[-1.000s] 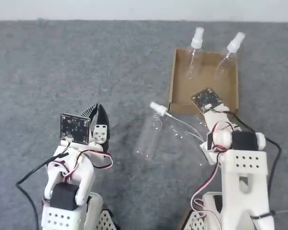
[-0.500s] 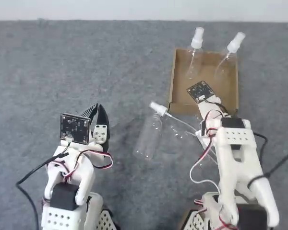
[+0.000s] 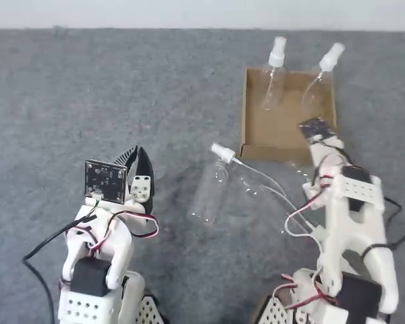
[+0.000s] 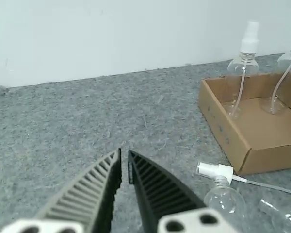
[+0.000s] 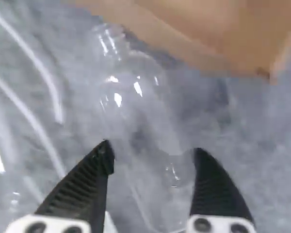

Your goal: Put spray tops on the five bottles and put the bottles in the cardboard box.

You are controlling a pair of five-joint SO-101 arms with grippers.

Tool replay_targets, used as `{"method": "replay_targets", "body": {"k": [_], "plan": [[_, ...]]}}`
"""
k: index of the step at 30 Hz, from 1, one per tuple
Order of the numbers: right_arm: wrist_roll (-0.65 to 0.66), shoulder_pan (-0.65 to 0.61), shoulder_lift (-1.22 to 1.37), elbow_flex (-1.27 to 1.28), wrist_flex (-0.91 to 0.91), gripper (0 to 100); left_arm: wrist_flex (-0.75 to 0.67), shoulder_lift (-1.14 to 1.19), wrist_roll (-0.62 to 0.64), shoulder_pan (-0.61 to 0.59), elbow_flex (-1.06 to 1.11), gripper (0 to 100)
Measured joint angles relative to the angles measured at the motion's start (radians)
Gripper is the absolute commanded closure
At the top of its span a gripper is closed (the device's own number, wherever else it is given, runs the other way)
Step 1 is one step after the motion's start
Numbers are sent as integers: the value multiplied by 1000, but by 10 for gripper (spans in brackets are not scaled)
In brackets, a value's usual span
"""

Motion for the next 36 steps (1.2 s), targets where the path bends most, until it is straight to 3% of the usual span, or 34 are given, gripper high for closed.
{"method": "replay_targets", "body": {"k": [12,17,22,29,33,36], "plan": [[394,509,-2,-2,-17,917,0,0,0,0,0,988],[413,651,20,-51,-11,917,0,0,0,0,0,988],[252,694,115,-170,-5,906,0,0,0,0,0,988],[206,692,198,-282,130,666,0,0,0,0,0,988],[206,664,195,-318,213,657,0,0,0,0,0,988],[201,624,130,-345,310,705,0,0,0,0,0,988]]}}
